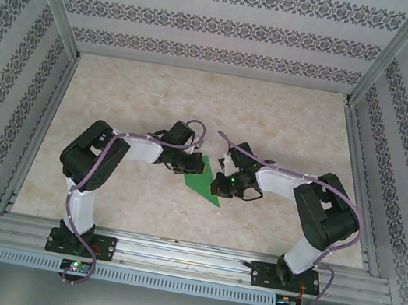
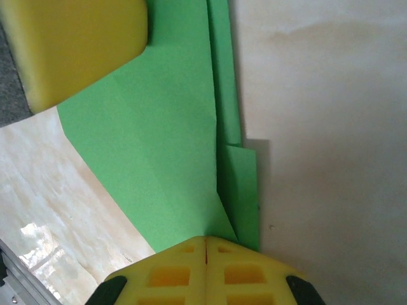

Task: Fold a paper plane with a square sheet of paper (fold left side to right side)
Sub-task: Fourth fold the wing at the center of the table.

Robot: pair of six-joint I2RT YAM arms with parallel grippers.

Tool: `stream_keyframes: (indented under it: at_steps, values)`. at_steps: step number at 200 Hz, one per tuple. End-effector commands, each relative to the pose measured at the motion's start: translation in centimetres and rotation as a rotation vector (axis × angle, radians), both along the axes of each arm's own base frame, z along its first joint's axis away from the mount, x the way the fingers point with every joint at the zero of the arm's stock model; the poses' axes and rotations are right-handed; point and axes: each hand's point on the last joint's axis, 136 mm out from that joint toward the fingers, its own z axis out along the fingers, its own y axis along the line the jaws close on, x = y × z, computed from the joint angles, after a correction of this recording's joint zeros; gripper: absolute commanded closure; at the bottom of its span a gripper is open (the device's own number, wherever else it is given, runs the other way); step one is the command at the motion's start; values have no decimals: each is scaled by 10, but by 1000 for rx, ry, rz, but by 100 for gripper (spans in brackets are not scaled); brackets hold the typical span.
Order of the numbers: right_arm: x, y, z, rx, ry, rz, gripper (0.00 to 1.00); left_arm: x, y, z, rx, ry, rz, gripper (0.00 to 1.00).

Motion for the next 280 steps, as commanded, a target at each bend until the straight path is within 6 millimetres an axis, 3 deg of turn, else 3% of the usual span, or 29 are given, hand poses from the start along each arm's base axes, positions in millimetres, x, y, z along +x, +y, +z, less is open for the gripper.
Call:
stream_keyframes:
  at_steps: [1, 38, 116, 198, 280]
  values:
    - [2, 8, 25, 50, -10, -5, 100, -14, 15, -31, 97, 62, 2, 100]
    - [7, 24, 45, 173, -38, -8, 100, -14, 14, -31, 93, 64, -2, 100]
    - [17, 41, 18, 143, -4, 0, 100, -15, 15, -33, 99, 70, -4, 100]
    - [4, 15, -13, -16, 43, -14, 100, -14, 19, -34, 121, 68, -2, 100]
    - [-18, -10, -22, -131, 82, 4, 100, -13, 30, -40, 156, 77, 15, 100]
